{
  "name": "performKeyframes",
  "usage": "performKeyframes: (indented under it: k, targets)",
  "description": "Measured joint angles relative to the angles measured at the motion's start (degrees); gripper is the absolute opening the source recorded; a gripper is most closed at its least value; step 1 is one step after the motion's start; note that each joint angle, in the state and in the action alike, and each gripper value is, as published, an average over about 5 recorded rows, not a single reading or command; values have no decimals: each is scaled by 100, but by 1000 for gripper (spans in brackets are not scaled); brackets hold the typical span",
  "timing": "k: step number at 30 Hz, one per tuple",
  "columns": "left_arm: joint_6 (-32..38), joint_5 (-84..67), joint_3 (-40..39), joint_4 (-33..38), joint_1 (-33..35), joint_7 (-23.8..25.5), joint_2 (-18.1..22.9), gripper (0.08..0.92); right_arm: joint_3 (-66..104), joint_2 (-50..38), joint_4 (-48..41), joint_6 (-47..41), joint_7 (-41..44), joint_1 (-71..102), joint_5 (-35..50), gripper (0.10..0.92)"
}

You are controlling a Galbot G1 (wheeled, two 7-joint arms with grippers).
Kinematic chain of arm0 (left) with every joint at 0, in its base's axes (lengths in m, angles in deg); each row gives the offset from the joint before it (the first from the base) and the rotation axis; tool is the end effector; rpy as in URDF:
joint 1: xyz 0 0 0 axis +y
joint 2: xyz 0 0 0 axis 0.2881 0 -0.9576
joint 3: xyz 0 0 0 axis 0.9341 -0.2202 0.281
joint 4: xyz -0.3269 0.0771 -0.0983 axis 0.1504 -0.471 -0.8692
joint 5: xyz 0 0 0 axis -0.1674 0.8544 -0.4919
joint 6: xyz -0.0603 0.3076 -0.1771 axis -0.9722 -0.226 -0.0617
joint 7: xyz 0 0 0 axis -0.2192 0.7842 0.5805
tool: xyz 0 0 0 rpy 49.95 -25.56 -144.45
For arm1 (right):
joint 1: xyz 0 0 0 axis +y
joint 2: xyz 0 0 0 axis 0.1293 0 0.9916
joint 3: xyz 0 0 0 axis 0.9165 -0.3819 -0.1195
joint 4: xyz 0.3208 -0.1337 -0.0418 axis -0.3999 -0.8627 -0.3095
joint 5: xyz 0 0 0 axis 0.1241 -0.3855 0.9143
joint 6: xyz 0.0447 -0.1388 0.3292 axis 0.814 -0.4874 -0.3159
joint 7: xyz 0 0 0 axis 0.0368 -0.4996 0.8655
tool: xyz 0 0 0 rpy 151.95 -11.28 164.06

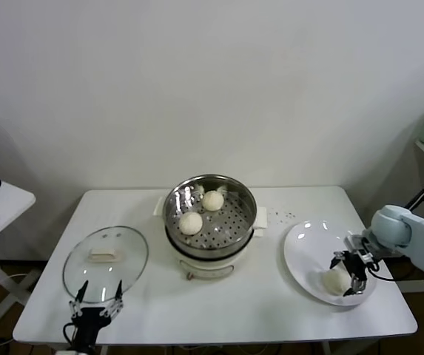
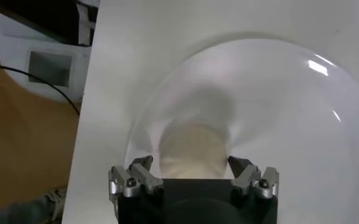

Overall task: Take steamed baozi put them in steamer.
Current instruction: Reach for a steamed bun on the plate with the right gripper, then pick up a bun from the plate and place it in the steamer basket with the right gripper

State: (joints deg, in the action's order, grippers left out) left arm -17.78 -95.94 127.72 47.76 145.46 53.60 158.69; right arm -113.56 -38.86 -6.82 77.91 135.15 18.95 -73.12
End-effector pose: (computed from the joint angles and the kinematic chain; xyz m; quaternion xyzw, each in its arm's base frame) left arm 0.1232 0.0867 -0.3844 0.0387 -0.9929 -0.0472 0.1017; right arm 0.4576 -0.2254 -0.2441 0.5666 -0.5040 0.4845 0.4362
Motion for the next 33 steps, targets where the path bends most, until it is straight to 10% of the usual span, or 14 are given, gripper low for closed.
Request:
performKeyframes:
  k: [12,33]
  targets:
    - [1,0,-8,-6,-3,-5,-2,823,52,39,-27,-3,-2,50,-11,647]
    - [2,9,-51,27,13,23,-27,823,-1055,315,807,853,335,-2081,-139,636]
